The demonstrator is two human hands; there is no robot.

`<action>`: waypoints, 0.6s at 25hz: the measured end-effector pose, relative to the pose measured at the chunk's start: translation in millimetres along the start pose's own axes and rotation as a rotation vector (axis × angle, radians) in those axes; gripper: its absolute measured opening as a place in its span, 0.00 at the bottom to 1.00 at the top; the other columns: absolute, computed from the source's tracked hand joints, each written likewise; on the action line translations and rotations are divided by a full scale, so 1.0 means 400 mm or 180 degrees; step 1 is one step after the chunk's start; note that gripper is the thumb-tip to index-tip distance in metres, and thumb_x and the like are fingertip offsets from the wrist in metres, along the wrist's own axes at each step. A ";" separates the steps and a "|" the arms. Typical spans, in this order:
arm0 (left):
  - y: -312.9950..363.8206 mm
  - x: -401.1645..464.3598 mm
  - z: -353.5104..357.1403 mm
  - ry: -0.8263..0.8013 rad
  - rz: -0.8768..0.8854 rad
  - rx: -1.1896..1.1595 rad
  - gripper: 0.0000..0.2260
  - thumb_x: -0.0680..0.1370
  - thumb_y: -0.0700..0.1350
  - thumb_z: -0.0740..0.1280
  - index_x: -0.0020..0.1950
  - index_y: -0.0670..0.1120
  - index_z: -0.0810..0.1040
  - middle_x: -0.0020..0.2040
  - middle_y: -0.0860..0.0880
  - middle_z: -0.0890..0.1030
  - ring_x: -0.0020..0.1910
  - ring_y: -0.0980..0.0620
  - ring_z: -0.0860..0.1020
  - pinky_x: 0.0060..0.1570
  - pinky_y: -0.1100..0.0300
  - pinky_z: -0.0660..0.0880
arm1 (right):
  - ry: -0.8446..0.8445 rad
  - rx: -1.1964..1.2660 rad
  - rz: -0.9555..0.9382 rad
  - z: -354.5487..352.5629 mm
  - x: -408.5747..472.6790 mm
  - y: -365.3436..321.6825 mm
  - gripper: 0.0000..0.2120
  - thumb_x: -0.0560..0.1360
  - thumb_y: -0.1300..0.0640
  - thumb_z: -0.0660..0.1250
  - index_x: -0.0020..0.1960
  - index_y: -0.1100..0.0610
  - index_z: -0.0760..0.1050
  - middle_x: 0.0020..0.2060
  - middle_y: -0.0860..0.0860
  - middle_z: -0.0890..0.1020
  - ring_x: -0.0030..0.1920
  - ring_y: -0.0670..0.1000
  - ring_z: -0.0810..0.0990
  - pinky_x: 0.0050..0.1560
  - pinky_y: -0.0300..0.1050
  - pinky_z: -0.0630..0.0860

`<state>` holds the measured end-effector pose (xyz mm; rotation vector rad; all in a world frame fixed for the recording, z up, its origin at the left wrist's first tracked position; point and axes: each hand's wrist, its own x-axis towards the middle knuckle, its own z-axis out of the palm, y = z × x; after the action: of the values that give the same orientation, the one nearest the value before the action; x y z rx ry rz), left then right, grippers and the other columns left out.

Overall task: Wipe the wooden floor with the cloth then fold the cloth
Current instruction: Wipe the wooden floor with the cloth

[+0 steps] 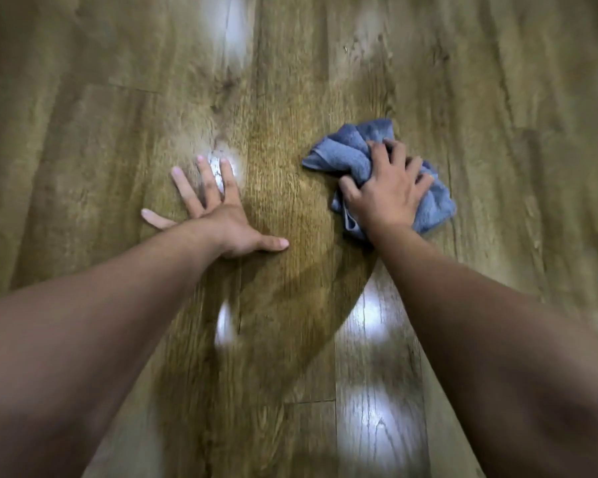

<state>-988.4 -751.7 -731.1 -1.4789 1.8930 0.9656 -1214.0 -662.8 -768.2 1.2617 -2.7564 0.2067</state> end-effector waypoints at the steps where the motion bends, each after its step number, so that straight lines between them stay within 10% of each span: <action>1: -0.002 -0.005 -0.005 -0.0011 -0.0005 0.0028 0.72 0.52 0.80 0.70 0.69 0.58 0.16 0.62 0.54 0.09 0.68 0.41 0.15 0.59 0.17 0.35 | -0.0020 -0.0015 -0.0019 -0.003 0.012 -0.002 0.30 0.66 0.34 0.61 0.64 0.46 0.69 0.67 0.50 0.71 0.61 0.61 0.69 0.58 0.60 0.61; 15: 0.006 -0.031 -0.014 -0.0118 0.0030 0.0204 0.72 0.47 0.83 0.64 0.70 0.60 0.17 0.64 0.55 0.11 0.71 0.42 0.18 0.61 0.17 0.38 | -0.0701 0.0294 0.0054 -0.108 -0.526 -0.070 0.40 0.60 0.37 0.75 0.70 0.46 0.69 0.75 0.50 0.65 0.71 0.64 0.63 0.62 0.63 0.59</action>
<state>-987.7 -748.6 -717.6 -1.4072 1.8885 0.9217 -1054.3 -517.3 -754.8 1.3598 -2.9752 0.2107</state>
